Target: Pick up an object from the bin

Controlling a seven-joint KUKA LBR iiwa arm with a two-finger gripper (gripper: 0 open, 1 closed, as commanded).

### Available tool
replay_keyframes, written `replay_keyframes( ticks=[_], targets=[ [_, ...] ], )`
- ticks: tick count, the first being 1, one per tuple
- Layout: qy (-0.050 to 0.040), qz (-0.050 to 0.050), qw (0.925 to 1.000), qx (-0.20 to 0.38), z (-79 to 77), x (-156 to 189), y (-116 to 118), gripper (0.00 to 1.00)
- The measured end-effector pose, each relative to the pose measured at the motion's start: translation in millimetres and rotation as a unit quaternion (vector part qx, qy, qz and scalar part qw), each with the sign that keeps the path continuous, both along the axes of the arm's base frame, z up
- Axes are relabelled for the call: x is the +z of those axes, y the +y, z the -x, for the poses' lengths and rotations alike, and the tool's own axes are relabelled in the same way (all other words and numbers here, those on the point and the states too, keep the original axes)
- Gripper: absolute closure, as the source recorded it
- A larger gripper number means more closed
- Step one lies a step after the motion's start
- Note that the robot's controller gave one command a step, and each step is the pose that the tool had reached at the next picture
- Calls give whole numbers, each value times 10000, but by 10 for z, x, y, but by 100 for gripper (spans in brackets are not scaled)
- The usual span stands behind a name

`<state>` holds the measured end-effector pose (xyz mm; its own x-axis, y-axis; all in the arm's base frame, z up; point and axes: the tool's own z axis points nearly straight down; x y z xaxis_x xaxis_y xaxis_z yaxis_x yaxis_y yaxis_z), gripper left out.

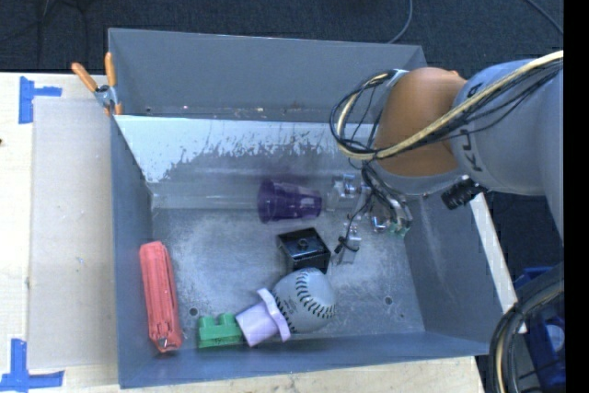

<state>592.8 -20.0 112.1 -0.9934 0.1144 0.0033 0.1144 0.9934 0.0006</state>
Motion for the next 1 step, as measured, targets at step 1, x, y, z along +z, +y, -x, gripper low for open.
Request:
replay_keyframes(
  ticks=[1],
  targets=[
    [3, 2, 9978, 661, 40, -96, 320, 0]
  ],
)
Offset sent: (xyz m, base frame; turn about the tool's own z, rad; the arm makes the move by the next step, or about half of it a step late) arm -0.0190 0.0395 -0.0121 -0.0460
